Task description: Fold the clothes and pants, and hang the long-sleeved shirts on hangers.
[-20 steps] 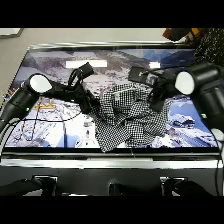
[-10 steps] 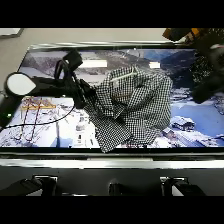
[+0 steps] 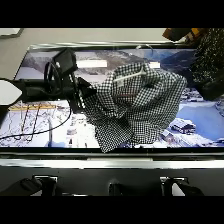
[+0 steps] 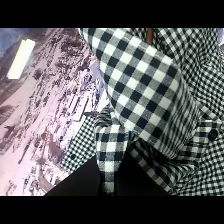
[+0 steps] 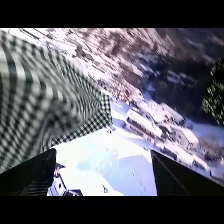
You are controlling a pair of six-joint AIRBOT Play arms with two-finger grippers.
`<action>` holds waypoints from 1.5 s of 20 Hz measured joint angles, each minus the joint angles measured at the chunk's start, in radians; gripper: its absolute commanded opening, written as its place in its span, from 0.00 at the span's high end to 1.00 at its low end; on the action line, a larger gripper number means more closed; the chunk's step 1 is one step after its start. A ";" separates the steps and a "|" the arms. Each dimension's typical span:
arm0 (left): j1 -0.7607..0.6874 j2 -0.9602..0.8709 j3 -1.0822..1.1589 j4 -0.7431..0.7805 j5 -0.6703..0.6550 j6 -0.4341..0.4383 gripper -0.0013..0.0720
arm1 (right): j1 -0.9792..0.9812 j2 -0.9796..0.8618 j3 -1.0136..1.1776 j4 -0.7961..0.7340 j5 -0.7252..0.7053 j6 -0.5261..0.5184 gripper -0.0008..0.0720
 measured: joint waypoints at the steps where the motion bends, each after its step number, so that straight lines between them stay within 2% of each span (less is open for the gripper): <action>1: -0.010 0.002 0.000 0.011 0.000 0.000 0.95 | -0.002 -0.006 0.000 0.015 -0.006 -0.019 0.08; 4: -0.025 0.005 0.000 0.033 0.002 0.000 0.95 | -0.006 -0.021 0.000 0.042 -0.014 -0.064 0.04; 9: -0.033 0.003 0.000 0.044 0.003 0.000 0.95 | -0.008 -0.037 0.000 0.061 0.058 -0.279 0.04; 15: -0.034 0.001 0.000 0.048 0.003 0.000 0.95 | -0.008 -0.064 0.000 0.108 0.098 -0.426 0.05; 24: -0.034 0.001 0.000 0.048 0.002 -0.001 0.95 | -0.008 -0.152 0.000 0.240 0.087 -0.488 0.11; 25: -0.034 0.001 0.000 0.048 0.002 -0.001 0.95 | -0.008 -0.163 0.000 0.250 0.087 -0.489 0.14; 26: -0.034 0.001 0.000 0.048 0.002 -0.001 0.95 | -0.008 -0.174 0.000 0.260 0.091 -0.492 0.23; 28: -0.034 0.001 0.000 0.049 0.002 -0.001 0.95 | -0.008 -0.196 0.000 0.284 0.111 -0.492 0.55; 30: -0.034 0.001 0.000 0.049 0.002 -0.001 0.95 | -0.008 -0.209 0.000 0.303 0.126 -0.492 0.79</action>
